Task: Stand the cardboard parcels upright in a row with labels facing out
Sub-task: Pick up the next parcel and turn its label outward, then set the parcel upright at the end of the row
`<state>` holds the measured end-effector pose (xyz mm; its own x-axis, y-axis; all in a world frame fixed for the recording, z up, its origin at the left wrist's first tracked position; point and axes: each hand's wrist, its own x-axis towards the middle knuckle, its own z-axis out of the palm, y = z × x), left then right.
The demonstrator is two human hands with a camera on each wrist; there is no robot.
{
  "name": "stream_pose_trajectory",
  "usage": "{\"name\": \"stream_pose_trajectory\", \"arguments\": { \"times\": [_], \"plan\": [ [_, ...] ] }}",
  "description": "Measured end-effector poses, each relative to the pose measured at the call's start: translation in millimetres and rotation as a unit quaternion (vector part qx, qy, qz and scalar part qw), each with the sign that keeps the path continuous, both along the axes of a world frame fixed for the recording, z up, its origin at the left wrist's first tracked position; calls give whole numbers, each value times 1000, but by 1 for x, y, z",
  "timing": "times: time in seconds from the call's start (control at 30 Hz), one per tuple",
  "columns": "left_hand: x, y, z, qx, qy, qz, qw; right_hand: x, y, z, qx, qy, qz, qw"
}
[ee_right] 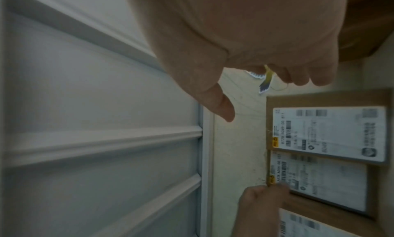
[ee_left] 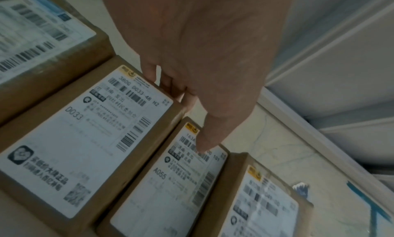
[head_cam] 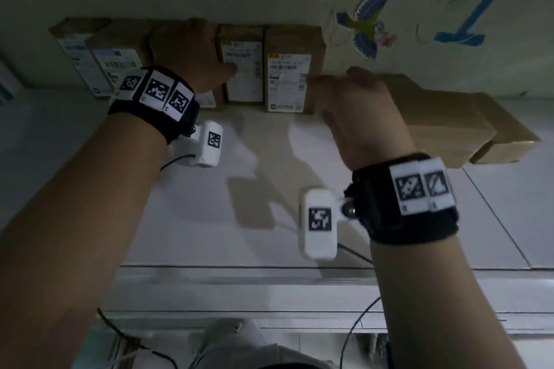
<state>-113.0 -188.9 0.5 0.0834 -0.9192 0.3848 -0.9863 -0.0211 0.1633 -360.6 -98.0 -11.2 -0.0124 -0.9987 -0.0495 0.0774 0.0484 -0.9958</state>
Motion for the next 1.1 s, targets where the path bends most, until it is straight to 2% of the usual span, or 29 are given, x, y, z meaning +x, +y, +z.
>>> {"name": "stream_pose_trajectory", "arguments": {
  "times": [0.13,0.23,0.33,0.47,0.53,0.63,0.7,0.77,0.9,0.97,1.1],
  "plan": [
    [14,10,14,24,139,-29,990,-12,26,-15,-18,-12,-4,1000],
    [3,28,19,-6,156,-22,988,-19,34,-21,-27,-30,-23,999],
    [-25,54,11,-19,194,-88,977,-25,37,-20,-43,-49,-44,997],
    [-78,82,-12,34,269,-147,951,-42,42,-19,-62,-31,-64,996],
    [-105,92,-25,54,333,-189,922,-54,45,-20,-73,-25,-76,994],
    [-131,104,-39,96,489,-230,836,-77,48,-20,-91,-12,-112,989],
    [-143,110,-42,134,533,-238,800,-93,47,-22,-92,7,-148,985],
    [-150,112,-42,160,550,-246,782,-105,44,-24,-71,36,-195,977],
    [-170,107,-36,225,539,-242,775,-125,36,-25,-60,103,-298,947],
    [-178,106,-34,269,535,-243,763,-129,33,-22,-49,118,-301,945],
    [-185,101,-38,303,519,-234,764,-135,21,-26,19,109,-240,965]
  ]
}}
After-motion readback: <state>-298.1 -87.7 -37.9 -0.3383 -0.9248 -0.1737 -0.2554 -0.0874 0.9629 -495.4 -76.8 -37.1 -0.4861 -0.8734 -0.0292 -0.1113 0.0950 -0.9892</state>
